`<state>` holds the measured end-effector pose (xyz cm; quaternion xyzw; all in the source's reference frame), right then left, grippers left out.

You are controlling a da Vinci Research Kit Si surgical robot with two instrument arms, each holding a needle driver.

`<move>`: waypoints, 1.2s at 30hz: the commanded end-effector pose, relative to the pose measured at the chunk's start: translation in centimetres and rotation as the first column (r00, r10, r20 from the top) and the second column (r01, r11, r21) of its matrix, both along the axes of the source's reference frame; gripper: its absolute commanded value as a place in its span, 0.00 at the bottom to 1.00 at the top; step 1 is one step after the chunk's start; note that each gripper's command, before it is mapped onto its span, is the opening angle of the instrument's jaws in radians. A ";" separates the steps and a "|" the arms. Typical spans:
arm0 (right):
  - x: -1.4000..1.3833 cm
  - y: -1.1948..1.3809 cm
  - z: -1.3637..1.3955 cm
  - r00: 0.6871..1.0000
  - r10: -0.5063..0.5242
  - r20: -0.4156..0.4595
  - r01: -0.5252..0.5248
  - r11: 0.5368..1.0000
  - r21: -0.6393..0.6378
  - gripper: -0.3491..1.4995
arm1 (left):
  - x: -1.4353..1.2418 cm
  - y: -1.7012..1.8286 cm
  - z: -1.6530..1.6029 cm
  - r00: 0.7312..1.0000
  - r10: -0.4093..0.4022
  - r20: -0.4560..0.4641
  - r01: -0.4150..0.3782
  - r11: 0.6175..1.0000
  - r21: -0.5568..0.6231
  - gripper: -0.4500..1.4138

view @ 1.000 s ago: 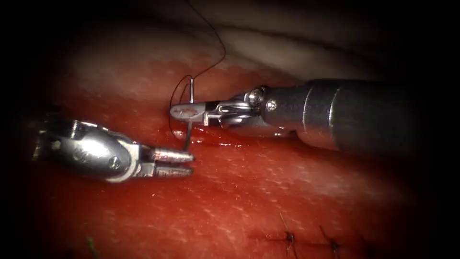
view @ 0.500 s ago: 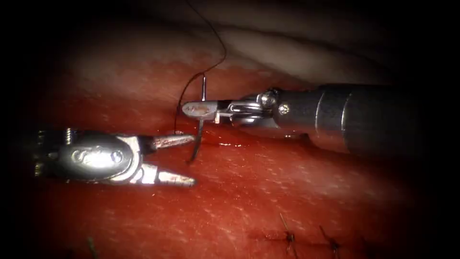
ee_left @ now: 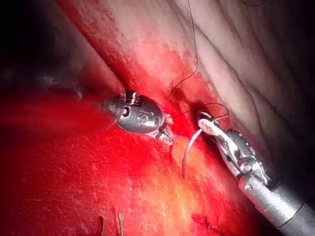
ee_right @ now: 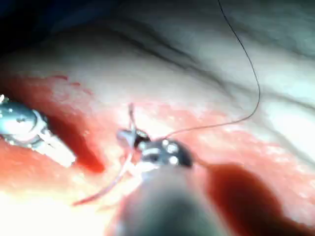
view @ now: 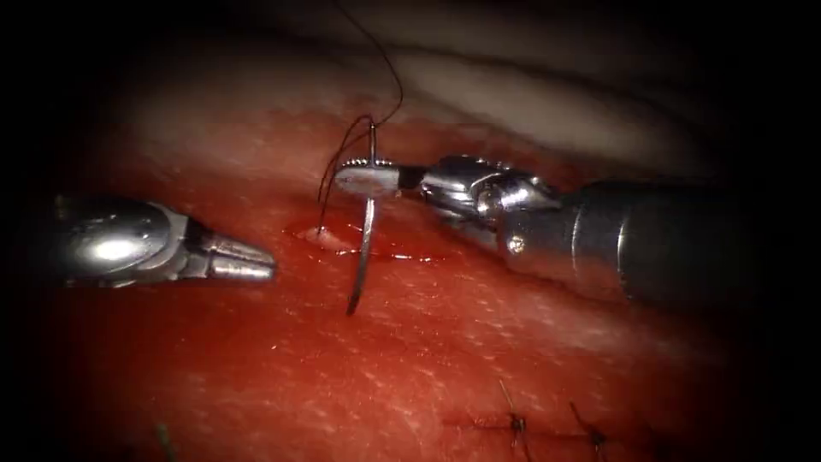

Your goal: Wound Closure

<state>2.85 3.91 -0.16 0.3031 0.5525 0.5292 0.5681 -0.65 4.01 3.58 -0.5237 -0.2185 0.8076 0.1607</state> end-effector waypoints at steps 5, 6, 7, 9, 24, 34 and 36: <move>0.08 0.03 0.04 1.000 -0.015 0.017 0.017 0.991 -0.136 0.00 | -0.25 0.04 0.26 0.993 0.033 -0.116 -0.030 0.999 0.026 0.05; 0.08 0.04 0.04 1.000 -0.014 0.016 0.016 0.990 -0.143 0.00 | -0.28 0.05 0.27 0.992 0.033 -0.123 -0.030 0.999 0.025 0.05; 0.08 0.04 0.04 1.000 -0.013 0.017 0.016 0.987 -0.161 0.00 | -0.34 0.06 0.28 0.987 0.048 -0.151 -0.043 0.999 0.031 0.05; 0.08 0.05 0.04 1.000 -0.013 0.014 0.015 0.984 -0.179 0.00 | -0.42 0.08 0.31 0.976 0.074 -0.205 -0.063 0.996 0.058 0.05; 0.07 0.09 0.05 0.998 -0.022 0.053 0.038 0.944 -0.328 0.00 | -0.55 0.19 0.95 0.870 0.128 -0.476 -0.122 0.992 0.045 0.05; 0.09 0.22 0.19 0.997 -0.006 0.083 0.045 0.877 -0.478 0.00 | -0.61 0.15 1.31 0.813 0.235 -0.534 -0.207 0.972 0.111 0.05; 0.12 0.25 0.23 0.995 0.008 0.097 0.044 0.853 -0.521 0.00 | -0.64 0.07 1.38 0.782 0.294 -0.549 -0.249 0.956 0.157 0.05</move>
